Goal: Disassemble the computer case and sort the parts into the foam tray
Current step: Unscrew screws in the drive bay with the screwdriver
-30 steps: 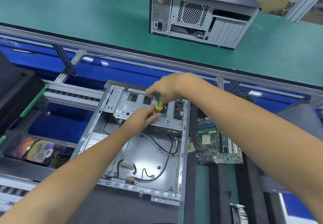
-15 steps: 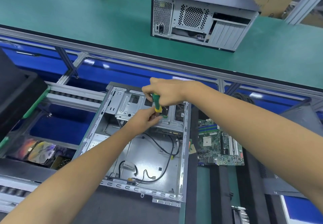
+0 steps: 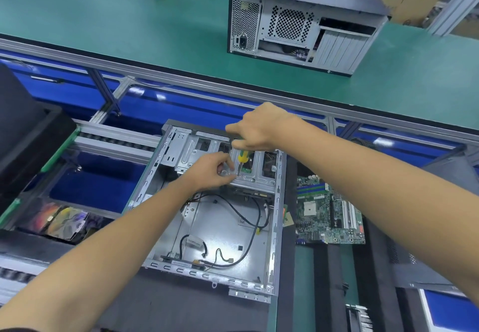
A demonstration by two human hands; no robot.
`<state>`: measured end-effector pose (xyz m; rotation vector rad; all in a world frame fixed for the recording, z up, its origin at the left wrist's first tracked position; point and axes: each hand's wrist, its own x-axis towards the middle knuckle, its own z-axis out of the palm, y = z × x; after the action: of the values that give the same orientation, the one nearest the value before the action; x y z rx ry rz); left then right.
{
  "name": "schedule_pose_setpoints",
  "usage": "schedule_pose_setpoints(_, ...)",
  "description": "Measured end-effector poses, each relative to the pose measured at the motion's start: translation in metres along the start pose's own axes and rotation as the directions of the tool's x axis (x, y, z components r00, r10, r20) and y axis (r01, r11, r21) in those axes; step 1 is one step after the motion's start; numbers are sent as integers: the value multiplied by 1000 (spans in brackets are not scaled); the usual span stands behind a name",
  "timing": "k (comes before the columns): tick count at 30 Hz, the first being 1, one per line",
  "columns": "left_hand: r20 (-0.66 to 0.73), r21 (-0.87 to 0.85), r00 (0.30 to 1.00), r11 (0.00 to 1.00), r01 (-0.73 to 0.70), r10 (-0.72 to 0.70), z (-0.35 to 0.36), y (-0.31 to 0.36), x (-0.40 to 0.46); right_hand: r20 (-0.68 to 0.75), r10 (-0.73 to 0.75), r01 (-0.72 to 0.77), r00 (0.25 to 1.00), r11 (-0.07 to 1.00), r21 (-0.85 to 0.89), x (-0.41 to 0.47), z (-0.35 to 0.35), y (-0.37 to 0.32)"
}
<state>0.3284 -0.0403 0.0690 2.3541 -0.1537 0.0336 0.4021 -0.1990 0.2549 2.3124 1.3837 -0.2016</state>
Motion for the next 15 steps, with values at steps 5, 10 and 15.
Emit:
schedule_pose_setpoints(5, 84, 0, 996, 1000, 19, -19, -9, 0, 0, -14, -92, 92, 996, 949, 301, -1, 1, 6)
schedule_pose_setpoints(10, 123, 2, 992, 1000, 23, -23, -12, 6, 1, -54, -11, 19, 998, 989, 146, 1, 5, 12)
schedule_pose_setpoints(15, 146, -5, 989, 1000, 16, -15, -13, 10, 4, -25, -101, 104, 995, 951, 291, -2, 4, 16)
